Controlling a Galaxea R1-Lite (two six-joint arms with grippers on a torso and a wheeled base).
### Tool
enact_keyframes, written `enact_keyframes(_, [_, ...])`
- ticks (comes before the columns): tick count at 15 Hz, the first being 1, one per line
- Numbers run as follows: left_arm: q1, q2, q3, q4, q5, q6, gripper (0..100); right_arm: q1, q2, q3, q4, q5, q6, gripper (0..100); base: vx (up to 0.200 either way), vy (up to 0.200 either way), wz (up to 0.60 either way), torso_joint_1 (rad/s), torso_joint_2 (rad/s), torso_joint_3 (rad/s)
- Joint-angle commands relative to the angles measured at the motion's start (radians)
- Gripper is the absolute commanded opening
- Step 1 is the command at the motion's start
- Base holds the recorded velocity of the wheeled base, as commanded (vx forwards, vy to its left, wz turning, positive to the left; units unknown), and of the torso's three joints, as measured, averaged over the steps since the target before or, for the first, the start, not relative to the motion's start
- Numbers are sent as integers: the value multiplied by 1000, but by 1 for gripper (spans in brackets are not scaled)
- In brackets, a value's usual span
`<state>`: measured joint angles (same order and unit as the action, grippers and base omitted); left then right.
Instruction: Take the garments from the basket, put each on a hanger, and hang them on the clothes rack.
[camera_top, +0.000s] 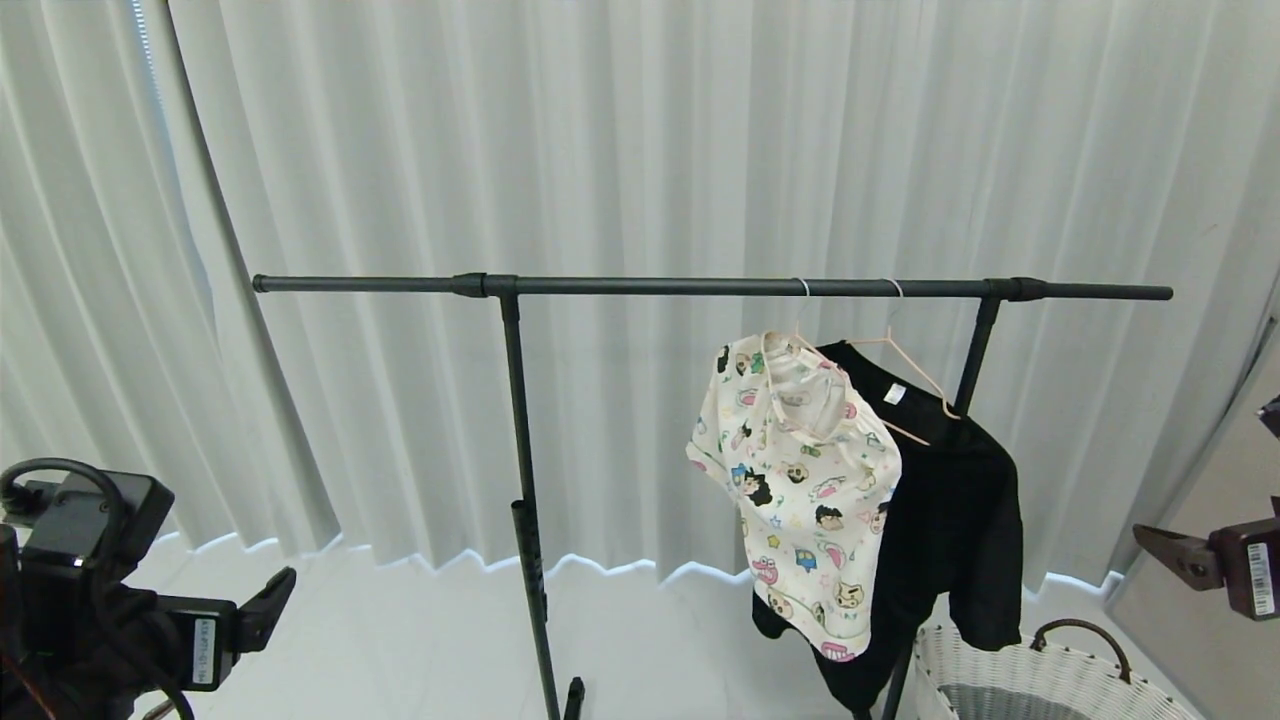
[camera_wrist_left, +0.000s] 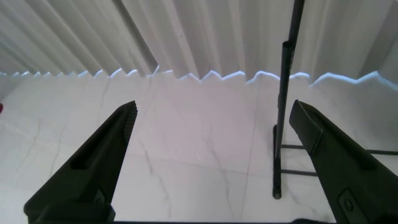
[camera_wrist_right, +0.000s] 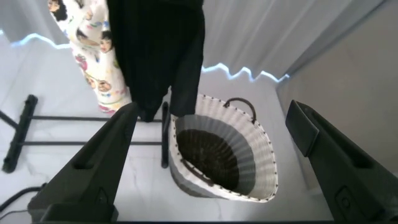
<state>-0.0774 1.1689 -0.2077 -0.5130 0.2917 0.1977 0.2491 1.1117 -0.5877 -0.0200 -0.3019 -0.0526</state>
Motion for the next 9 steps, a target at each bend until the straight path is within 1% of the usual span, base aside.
enact_keyframes(1, [-1, -35, 36, -1, 0, 0, 100, -10, 2, 3, 0, 0, -3, 100, 0, 0, 0, 0, 0, 0])
enact_keyframes(2, [-1, -48, 60, -1, 0, -1, 100, -14, 0, 6, 0, 0, -10, 100, 0, 0, 0, -12, 51, 27])
enact_keyframes(3, [-1, -69, 88, -1, 0, -9, 100, -18, -3, 11, 0, 0, -12, 100, 0, 0, 0, -105, 281, 134])
enact_keyframes(5, [-1, -115, 137, -1, 0, -20, 100, -19, -6, 11, 0, -2, -16, 100, 0, 0, 0, -200, 437, 232])
enact_keyframes(7, [2, -193, 206, 1, 0, -23, 100, -54, -27, 12, 2, -2, -20, 100, 0, 0, 0, -217, 508, 278])
enact_keyframes(9, [4, -262, 208, 36, 3, -34, 100, -79, -52, 17, 5, -2, -20, 100, 0, 0, 0, -229, 515, 286])
